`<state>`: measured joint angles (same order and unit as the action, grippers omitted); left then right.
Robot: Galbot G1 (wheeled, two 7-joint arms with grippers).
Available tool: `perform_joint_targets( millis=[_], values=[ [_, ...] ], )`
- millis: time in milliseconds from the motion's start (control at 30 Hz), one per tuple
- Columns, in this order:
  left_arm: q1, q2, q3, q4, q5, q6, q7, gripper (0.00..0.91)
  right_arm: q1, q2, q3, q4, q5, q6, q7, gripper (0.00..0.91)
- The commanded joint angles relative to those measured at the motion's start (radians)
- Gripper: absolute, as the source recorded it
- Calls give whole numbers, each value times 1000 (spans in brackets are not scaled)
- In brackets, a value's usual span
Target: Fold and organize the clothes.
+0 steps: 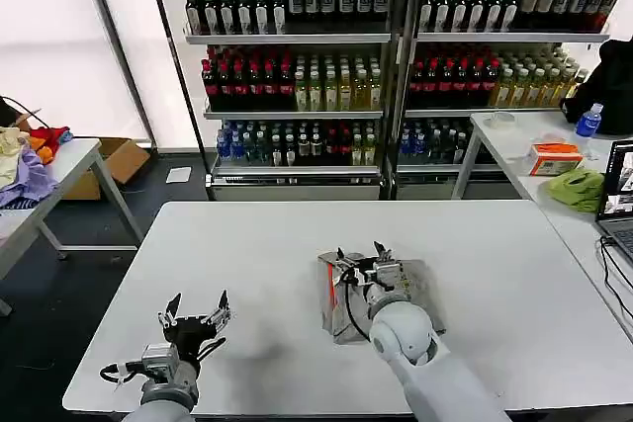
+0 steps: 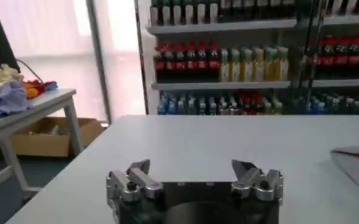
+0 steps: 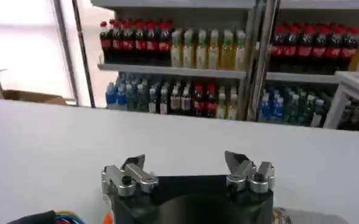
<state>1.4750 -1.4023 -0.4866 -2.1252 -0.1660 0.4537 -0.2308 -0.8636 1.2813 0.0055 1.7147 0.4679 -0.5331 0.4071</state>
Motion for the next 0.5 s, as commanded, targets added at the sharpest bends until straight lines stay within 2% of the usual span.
perform_joint_targets(
  millis=[33, 500],
  values=[
    [14, -1, 2, -5, 1, -1, 0, 907, -25, 18, -26, -24, 0, -45, 47, 907],
    [27, 6, 3, -9, 4, -5, 11, 907, -48, 54, -4, -38, -20, -41, 37, 907]
  ],
)
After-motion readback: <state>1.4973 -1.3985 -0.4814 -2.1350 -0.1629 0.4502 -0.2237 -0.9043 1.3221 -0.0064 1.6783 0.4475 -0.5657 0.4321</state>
